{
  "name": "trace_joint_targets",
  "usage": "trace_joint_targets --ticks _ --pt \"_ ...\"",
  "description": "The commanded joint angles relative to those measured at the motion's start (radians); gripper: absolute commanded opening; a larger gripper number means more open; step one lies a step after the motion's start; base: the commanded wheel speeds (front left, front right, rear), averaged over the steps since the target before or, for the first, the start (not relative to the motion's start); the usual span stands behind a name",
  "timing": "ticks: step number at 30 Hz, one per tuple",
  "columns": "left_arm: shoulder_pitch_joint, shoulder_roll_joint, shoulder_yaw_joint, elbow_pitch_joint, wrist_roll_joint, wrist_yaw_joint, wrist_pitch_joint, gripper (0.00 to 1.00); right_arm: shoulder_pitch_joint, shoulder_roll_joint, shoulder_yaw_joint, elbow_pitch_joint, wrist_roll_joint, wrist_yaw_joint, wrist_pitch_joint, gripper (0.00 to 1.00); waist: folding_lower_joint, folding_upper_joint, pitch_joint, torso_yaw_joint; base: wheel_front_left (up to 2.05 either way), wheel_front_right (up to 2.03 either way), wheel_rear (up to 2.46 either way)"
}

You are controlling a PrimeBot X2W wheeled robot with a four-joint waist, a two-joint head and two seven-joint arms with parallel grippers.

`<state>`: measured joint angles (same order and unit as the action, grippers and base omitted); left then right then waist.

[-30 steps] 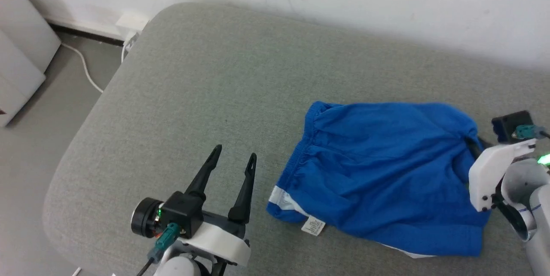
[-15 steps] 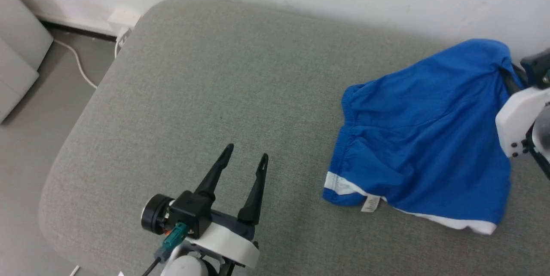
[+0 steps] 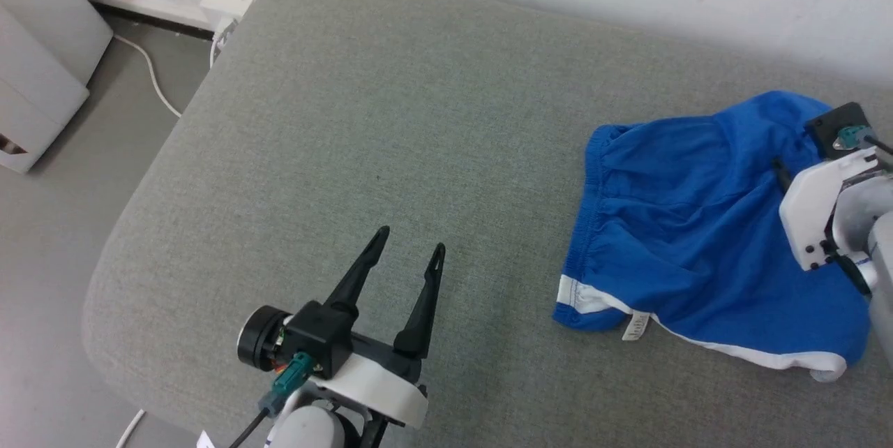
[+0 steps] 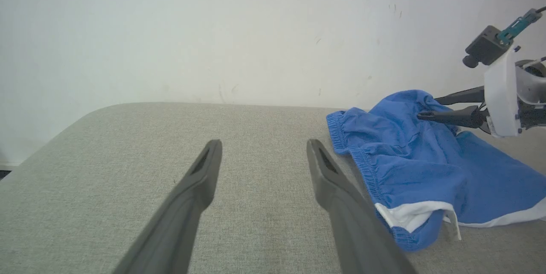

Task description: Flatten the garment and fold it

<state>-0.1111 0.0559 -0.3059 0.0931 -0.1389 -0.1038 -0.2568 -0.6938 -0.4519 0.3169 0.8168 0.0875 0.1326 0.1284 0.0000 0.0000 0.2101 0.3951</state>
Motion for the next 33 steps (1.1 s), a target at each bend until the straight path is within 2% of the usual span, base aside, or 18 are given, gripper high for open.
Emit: trace_joint_targets --ticks 1,7,11,17,22,26,33 --pt "-0.004 -0.005 0.003 0.003 0.0 0.003 -0.005 1.0 -0.025 0.013 0.018 0.024 0.028 -0.002 -0.018 1.0 0.0 0.0 -0.031 -0.029 0.0 0.0 0.0" --pt "0.011 -0.005 0.027 0.006 0.007 -0.002 -0.005 1.0 -0.016 0.032 0.102 0.035 0.135 -0.002 -0.035 1.0 0.0 0.0 -0.092 -0.095 0.0 0.0 0.0" --pt "0.019 -0.006 0.045 0.003 0.004 -0.004 -0.005 1.0 -0.003 0.023 0.104 -0.009 0.186 -0.002 -0.079 1.0 0.0 0.0 -0.118 -0.134 0.0 0.0 0.0" --pt "0.04 -0.006 0.082 -0.009 -0.015 -0.006 -0.005 1.0 0.084 0.015 0.022 -0.158 0.273 -0.002 -0.175 1.0 0.0 0.0 -0.157 -0.212 0.0 0.0 0.0" --pt "0.055 -0.006 0.108 -0.004 -0.059 0.0 -0.005 1.0 0.245 0.039 -0.099 -0.324 0.274 -0.002 -0.251 1.0 0.0 0.0 -0.169 -0.267 0.0 0.0 0.0" --pt "0.062 -0.006 0.104 0.04 -0.061 -0.004 -0.005 1.0 0.402 0.097 -0.218 -0.459 0.25 -0.002 -0.307 1.0 0.0 0.0 -0.17 -0.3 0.0 0.0 0.0" --pt "0.047 -0.001 0.089 0.133 -0.055 -0.011 -0.002 1.0 0.645 0.278 -0.367 -0.632 0.199 -0.002 -0.291 1.0 0.0 0.0 -0.159 -0.349 0.0 0.0 0.0"
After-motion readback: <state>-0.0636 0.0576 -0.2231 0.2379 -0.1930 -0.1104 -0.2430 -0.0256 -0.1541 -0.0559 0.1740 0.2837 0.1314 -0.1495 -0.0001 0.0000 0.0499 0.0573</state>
